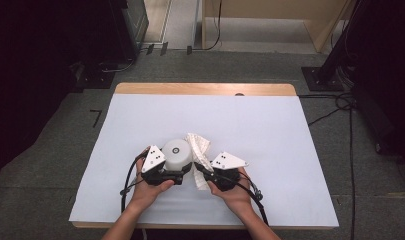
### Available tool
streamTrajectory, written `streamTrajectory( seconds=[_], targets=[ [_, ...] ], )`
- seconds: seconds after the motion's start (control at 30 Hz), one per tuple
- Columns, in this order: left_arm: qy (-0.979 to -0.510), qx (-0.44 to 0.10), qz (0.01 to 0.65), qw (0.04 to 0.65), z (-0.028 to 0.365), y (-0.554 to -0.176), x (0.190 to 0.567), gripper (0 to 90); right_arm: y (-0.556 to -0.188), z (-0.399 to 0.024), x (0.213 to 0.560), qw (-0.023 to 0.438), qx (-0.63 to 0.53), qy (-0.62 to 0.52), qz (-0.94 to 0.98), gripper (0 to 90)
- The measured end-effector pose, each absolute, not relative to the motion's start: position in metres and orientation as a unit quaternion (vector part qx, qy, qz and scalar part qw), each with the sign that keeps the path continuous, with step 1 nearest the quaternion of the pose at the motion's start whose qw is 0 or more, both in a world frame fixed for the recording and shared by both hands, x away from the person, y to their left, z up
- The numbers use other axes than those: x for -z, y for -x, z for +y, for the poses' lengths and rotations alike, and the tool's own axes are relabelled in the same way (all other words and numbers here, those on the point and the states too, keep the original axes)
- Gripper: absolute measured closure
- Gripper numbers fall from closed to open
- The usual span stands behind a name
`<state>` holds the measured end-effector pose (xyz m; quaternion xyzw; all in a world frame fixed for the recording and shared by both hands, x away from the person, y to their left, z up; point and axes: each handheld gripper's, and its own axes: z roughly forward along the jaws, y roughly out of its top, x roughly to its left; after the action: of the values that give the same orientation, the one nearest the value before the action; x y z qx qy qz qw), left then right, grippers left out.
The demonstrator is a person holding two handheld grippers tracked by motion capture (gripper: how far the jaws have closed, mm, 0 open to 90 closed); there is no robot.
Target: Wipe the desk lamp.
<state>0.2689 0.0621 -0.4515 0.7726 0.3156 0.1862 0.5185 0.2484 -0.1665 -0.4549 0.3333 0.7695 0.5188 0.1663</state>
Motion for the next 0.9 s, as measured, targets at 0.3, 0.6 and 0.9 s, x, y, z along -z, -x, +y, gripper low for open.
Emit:
streamTrajectory(
  seconds=[0.3,0.6,0.9],
  targets=[
    [-0.772,-0.187,0.315,0.519,0.058,-0.269,0.456,8.3,-0.249,-0.171,0.451,0.169,-0.526,-0.332,0.764,78.9],
    [-0.757,-0.189,0.328,0.533,0.066,-0.272,0.454,8.3,-0.257,-0.168,0.467,0.152,-0.498,-0.338,0.784,78.8],
    [-0.765,-0.219,0.335,0.504,0.063,-0.276,0.466,8.3,-0.259,-0.178,0.464,0.166,-0.504,-0.358,0.768,78.7]
  ],
)
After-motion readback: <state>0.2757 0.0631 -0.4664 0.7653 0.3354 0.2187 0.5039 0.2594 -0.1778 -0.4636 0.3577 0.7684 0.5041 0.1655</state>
